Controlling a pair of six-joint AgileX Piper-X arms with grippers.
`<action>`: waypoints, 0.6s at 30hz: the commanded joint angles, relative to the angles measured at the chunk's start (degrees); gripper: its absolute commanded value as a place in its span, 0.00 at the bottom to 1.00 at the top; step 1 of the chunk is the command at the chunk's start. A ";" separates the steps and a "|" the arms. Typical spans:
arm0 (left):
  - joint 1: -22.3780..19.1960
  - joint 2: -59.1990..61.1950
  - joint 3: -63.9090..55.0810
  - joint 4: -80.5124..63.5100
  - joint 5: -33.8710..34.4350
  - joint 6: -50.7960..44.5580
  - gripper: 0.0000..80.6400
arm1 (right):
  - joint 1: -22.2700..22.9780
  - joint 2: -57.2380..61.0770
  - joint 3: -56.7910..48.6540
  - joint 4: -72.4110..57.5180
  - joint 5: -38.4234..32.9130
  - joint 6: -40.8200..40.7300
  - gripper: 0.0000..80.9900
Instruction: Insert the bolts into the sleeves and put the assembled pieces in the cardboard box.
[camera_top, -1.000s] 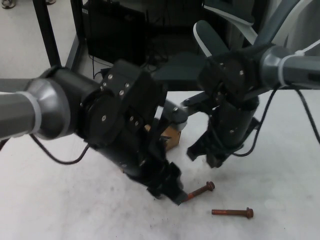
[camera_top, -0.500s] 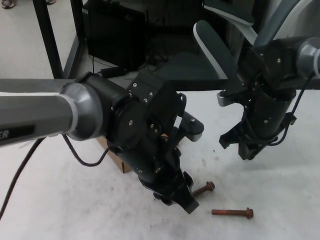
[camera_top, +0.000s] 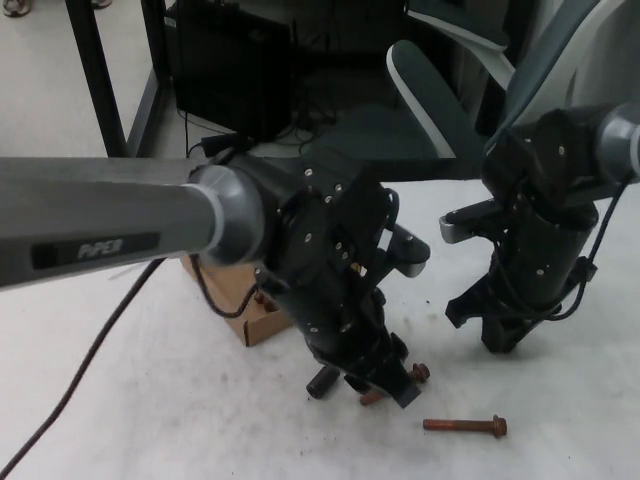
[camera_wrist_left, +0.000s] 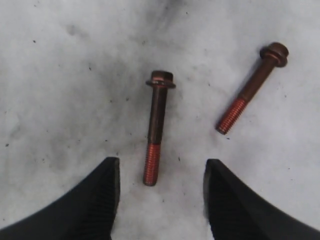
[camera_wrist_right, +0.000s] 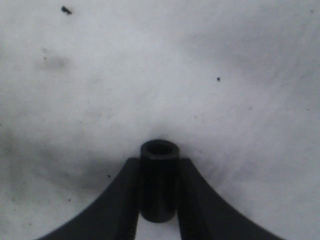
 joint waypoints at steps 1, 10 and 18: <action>-0.26 1.22 -2.71 -0.07 -0.05 0.33 0.61 | -0.16 -0.05 2.74 -0.33 -0.82 -0.65 0.00; -0.26 4.26 -3.28 0.12 0.19 0.04 0.61 | -0.16 -0.05 4.61 -3.95 -0.82 -0.65 0.00; -0.26 7.22 -4.48 -0.28 1.47 -0.53 0.61 | -0.16 -0.05 4.61 -4.02 -3.64 -0.27 0.00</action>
